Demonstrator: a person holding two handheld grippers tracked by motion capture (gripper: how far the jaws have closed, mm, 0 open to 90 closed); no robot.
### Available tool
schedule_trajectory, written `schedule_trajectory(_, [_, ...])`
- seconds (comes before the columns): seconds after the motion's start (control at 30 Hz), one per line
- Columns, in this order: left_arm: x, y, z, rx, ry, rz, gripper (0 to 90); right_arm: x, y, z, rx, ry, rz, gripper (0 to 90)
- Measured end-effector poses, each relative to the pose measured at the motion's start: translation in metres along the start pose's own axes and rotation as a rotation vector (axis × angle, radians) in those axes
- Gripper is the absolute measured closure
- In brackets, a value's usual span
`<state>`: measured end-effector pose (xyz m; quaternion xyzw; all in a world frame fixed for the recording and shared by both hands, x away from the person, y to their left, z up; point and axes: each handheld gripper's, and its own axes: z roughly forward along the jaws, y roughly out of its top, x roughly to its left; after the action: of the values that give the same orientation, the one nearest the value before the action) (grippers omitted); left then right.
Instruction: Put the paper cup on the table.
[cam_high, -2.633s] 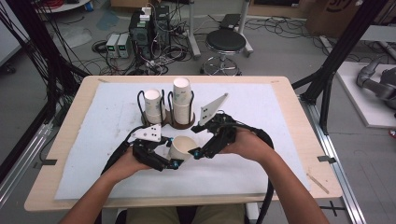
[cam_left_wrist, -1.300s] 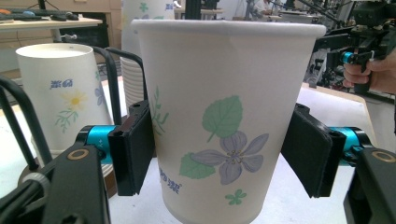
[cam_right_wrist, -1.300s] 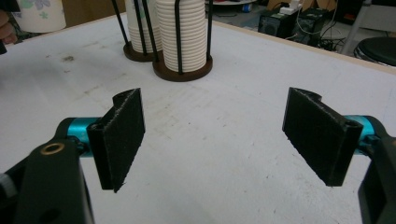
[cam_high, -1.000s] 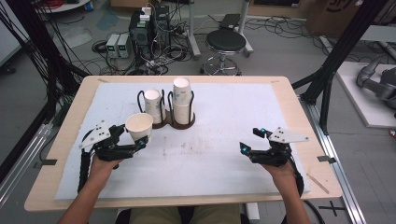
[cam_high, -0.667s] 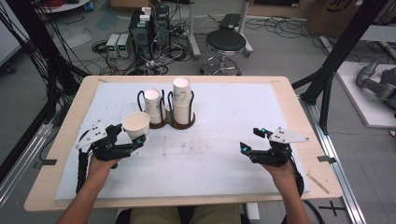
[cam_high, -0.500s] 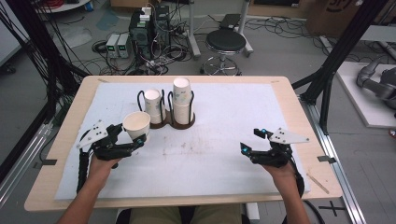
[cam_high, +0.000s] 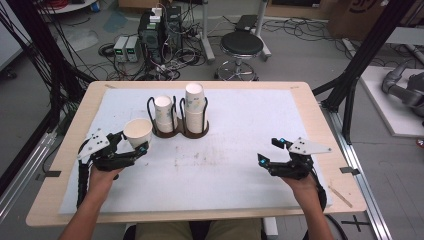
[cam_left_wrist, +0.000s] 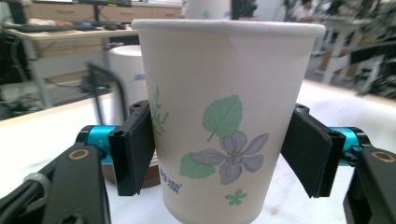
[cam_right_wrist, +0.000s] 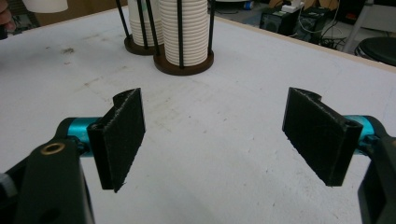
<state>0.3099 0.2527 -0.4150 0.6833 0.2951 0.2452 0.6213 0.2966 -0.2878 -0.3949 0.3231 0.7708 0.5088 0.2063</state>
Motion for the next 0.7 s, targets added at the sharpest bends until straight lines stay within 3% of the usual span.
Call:
schedule_trajectory(0.33, [0.027,-0.011,-0.007,0.011,0.097,-0.008,31.3,0.002,0.000,0.004,0.013,0.011,-0.003,21.9])
schedule_trajectory(0.53, [0.043,-0.023,-0.005,0.061,0.139,-0.050,31.3,0.003,0.000,0.005,0.017,0.017,-0.003,21.9])
schedule_trajectory(0.7, [0.051,-0.029,-0.001,0.118,0.168,-0.059,31.7,0.004,0.000,0.005,0.018,0.016,-0.001,21.9])
